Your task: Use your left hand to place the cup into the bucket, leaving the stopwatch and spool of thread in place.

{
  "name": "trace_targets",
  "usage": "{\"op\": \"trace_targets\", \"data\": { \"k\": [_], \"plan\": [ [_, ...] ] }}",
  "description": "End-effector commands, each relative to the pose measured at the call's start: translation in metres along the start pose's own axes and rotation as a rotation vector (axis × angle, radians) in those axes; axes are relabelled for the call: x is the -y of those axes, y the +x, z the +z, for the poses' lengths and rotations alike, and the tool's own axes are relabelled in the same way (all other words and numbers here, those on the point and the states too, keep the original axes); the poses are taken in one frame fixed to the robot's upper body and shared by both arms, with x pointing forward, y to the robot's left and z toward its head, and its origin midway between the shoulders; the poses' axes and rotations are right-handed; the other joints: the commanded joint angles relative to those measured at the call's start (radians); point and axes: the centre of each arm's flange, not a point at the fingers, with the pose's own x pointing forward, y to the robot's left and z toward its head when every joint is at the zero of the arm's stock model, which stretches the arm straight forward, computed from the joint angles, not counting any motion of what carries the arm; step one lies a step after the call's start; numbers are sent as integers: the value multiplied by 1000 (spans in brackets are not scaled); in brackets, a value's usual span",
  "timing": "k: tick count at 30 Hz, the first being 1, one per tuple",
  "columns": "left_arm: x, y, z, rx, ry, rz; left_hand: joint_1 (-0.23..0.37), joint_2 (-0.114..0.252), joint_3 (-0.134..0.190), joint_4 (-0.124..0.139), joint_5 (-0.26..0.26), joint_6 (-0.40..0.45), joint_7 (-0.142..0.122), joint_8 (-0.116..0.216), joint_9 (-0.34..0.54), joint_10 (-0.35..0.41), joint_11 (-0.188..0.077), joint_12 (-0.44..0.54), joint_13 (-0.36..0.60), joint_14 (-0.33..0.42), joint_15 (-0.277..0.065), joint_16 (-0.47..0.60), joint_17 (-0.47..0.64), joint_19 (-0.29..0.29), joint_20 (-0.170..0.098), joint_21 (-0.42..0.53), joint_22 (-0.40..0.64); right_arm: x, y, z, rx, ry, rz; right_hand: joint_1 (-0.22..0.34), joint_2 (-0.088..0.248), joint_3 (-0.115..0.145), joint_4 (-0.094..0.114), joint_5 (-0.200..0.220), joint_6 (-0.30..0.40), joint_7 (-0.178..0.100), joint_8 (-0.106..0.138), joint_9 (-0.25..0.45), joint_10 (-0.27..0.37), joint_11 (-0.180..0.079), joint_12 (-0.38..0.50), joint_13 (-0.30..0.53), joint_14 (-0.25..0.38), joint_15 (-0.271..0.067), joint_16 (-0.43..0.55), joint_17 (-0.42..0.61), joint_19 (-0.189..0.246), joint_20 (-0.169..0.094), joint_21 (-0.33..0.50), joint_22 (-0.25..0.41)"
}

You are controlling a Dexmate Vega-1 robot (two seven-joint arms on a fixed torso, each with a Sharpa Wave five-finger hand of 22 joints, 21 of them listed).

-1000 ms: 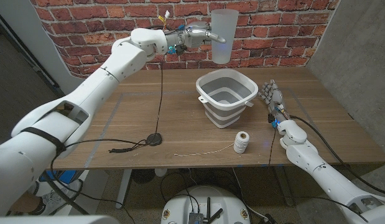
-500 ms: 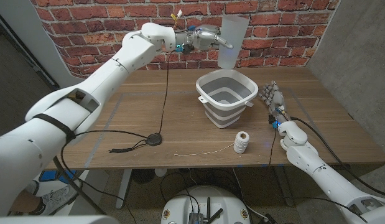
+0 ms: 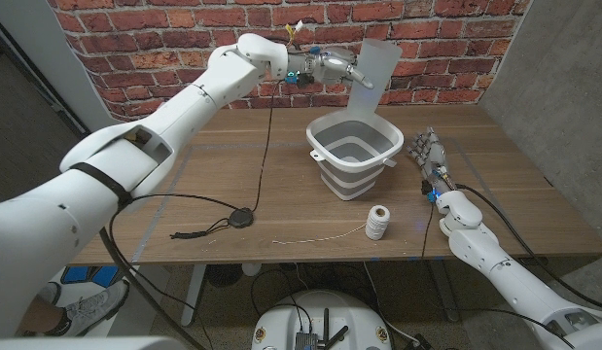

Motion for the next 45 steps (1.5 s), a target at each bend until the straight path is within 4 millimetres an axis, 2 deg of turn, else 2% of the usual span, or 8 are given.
{"op": "trace_targets", "data": {
  "k": [1, 22, 36, 45],
  "plan": [
    [13, 20, -9, -73, 11, -101, 65, 121, 7, 3, 10, 11, 7, 6, 0, 22, -13, -1, 5, 4, -178, -5, 2, 9, -95, 5, 4, 4, -3, -1, 3, 4, -8, 5, 60, 1, -7, -7, 11, -3, 3, 5, 10, 0, 8, 2, 4, 1, 5, 5, 0, 4, 8, 5],
    [27, 38, -30, -171, 46, -179, 62, 120, 12, 2, 18, 12, 3, 7, 1, 23, -18, -8, 10, -2, -176, -23, -11, 12, -99, 5, 5, 9, -5, -5, 9, 24, -18, 4, 61, 1, -8, -8, 12, -1, 2, 5, 10, 1, 8, 2, 6, 6, 8, 6, 2, 5, 8, 5],
    [40, 40, -62, -256, 12, -207, 60, 121, 12, 2, 21, 14, 3, 9, 1, 25, -17, -12, 13, 1, -178, -29, -16, 20, -102, 7, 5, 12, -5, -9, 12, 29, -21, 3, 60, 0, -8, -10, 13, -3, 2, 5, 11, 2, 9, 2, 10, 6, 11, 8, 3, 4, 9, 5],
    [46, 49, -73, -268, 11, -229, 61, 124, 14, 1, 23, 14, 3, 9, 1, 22, -18, -16, 15, -4, -178, -33, -18, 21, -104, 7, 5, 12, -5, -11, 15, 38, -19, 3, 60, 0, -9, -10, 15, -3, 3, 5, 12, 1, 9, 3, 11, 8, 12, 8, 4, 4, 8, 5]
  ]
}}
